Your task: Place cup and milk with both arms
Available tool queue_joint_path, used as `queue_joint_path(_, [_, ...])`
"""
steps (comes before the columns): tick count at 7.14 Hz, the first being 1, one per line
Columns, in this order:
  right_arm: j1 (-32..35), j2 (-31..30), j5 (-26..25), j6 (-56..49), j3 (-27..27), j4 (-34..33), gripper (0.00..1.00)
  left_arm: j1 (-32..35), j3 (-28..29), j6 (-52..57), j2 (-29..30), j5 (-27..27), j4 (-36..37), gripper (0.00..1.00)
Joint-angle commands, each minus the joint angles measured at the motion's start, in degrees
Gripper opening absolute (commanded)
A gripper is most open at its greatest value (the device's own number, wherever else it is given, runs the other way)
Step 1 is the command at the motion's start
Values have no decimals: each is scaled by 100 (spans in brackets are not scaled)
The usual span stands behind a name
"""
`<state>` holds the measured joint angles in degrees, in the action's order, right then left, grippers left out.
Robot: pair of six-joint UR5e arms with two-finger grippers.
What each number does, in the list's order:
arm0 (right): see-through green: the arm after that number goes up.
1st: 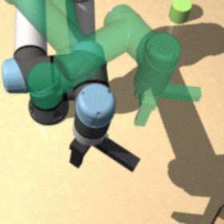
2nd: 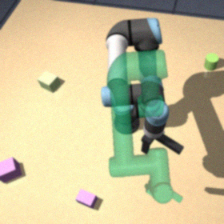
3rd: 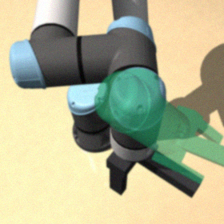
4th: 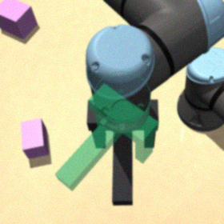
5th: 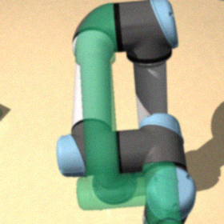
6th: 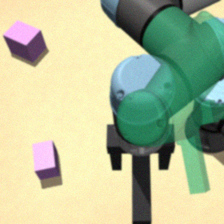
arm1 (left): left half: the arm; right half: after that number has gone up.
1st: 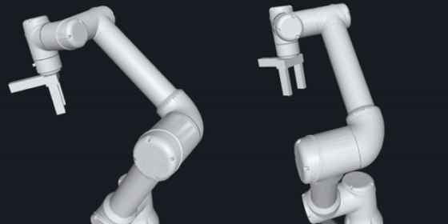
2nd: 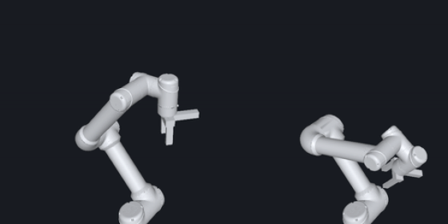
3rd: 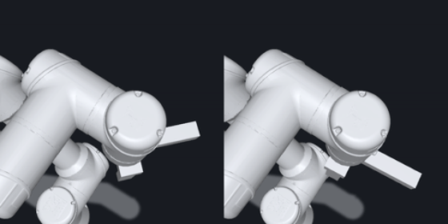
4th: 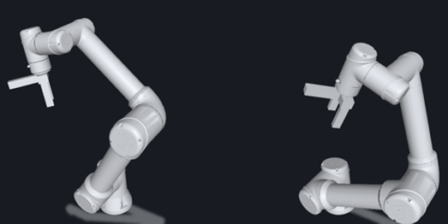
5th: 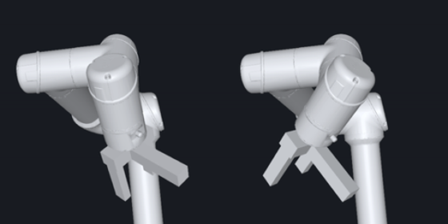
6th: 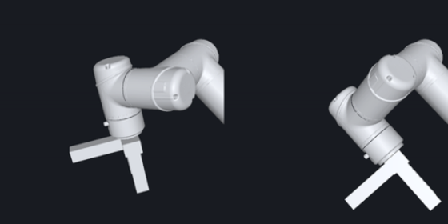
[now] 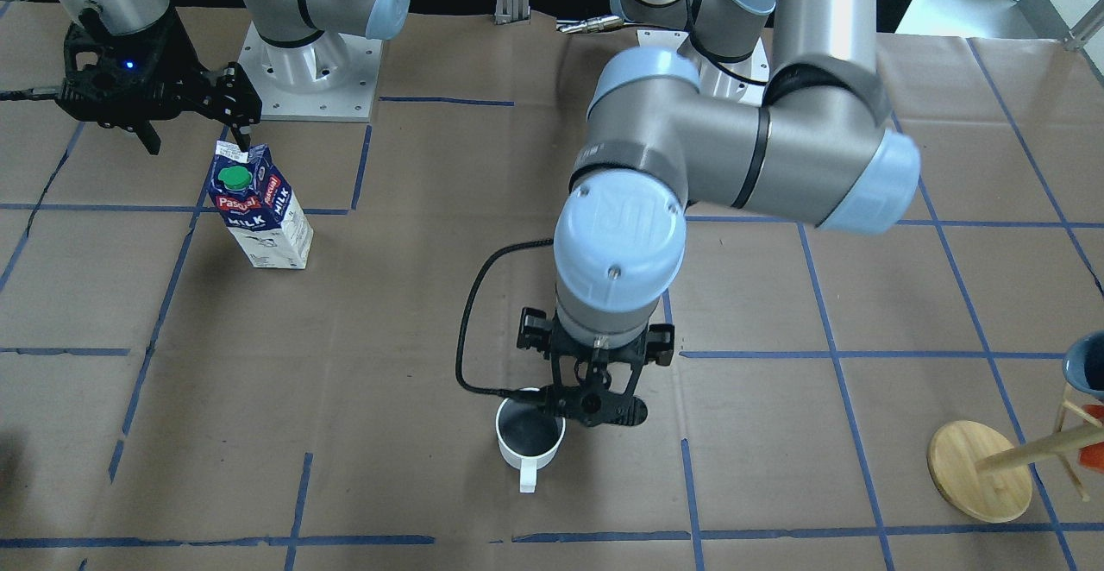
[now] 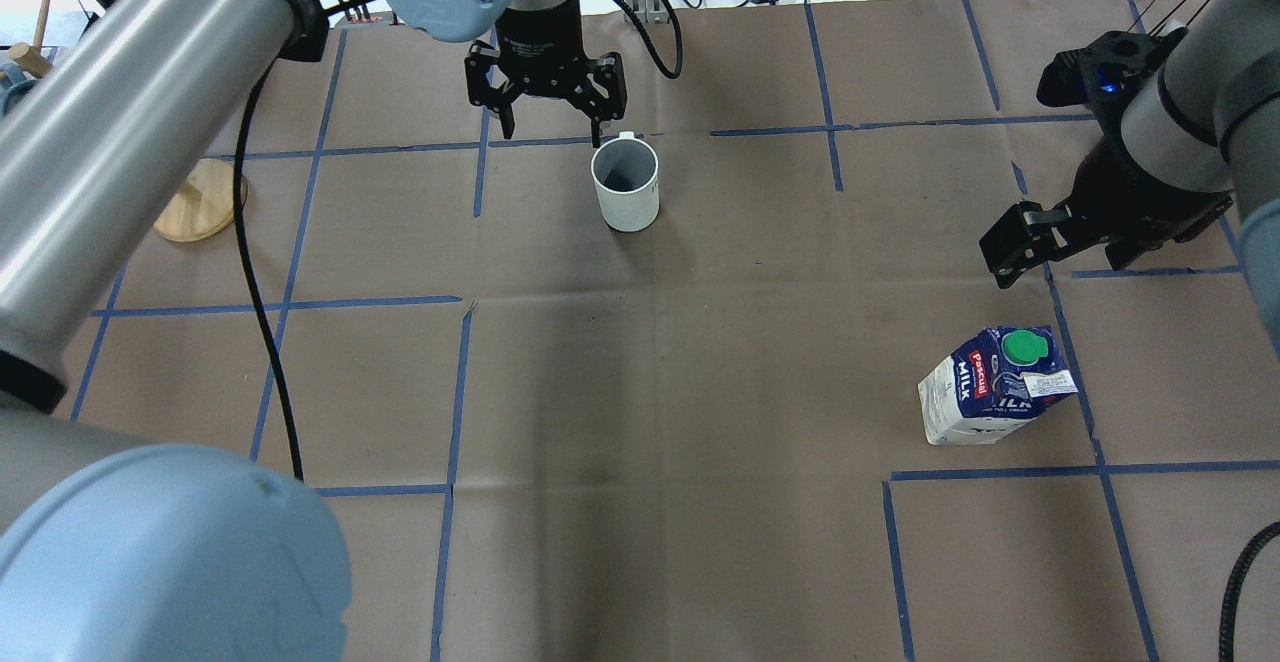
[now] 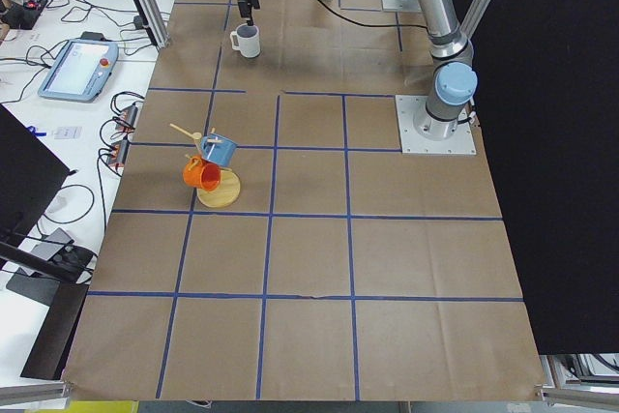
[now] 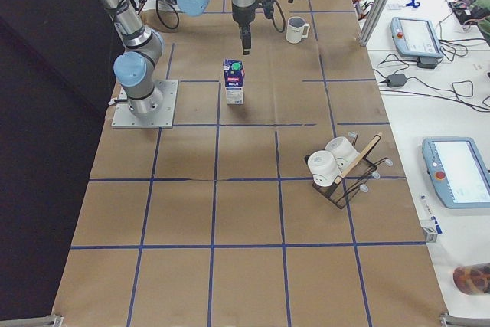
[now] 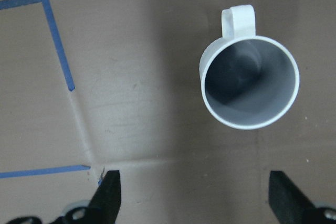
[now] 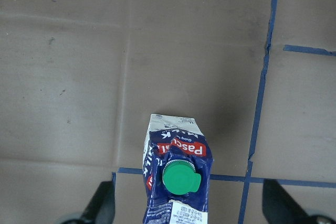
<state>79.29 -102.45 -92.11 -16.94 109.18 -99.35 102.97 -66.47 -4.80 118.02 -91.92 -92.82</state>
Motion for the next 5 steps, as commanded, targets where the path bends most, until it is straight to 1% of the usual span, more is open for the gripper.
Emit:
queue_joint_path(1, [-1, 15, 61, -2, 207, -267, 100, -327, -958, 380, -1179, 33, -228, 100])
queue_joint_path(2, [-1, 15, 61, -2, 339, -451, 100, -347, -1564, 296, -1768, 51, -167, 100])
queue_joint_path(3, [-10, 24, 114, -2, 375, -540, 100, -417, -1884, 286, -2182, 43, -210, 100])
queue_joint_path(4, [-2, 15, 193, 24, 384, -550, 100, -470, -2070, 286, -2456, 8, -254, 100])
queue_joint_path(5, [-1, 85, 272, 41, 393, -585, 100, -523, -2080, 295, -2590, 86, -237, 100])
